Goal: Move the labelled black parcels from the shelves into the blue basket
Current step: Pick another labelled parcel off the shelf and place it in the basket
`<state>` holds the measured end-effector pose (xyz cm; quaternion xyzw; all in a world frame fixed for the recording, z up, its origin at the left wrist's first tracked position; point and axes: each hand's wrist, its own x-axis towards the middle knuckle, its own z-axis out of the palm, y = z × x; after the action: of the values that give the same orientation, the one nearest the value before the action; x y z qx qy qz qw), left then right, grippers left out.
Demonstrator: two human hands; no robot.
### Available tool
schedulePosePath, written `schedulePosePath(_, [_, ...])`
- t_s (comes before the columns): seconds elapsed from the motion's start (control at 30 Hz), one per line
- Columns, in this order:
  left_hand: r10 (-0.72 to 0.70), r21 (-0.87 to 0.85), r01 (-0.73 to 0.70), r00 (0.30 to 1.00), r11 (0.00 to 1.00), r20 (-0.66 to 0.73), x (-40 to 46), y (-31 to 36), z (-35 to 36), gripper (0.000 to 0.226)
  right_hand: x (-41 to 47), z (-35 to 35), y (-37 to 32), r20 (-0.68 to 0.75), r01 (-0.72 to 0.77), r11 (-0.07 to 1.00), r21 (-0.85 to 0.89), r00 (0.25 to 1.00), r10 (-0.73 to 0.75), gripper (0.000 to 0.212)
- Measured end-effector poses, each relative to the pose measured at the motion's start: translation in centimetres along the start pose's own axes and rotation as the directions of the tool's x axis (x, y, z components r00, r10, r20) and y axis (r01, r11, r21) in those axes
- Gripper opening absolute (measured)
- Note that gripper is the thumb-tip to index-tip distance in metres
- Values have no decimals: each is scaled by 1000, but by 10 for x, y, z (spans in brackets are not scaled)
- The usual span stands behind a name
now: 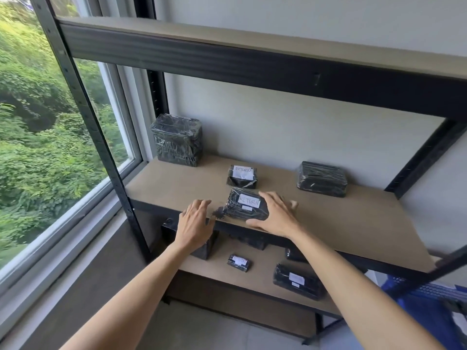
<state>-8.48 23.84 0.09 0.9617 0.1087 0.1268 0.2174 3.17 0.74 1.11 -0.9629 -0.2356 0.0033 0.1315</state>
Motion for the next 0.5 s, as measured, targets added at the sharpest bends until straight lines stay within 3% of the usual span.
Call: schedulePosePath(0.5, [193, -45, -194, 981, 980, -33, -16, 64, 17, 49, -81, -37, 54, -299, -122, 990, 75, 944, 139, 99])
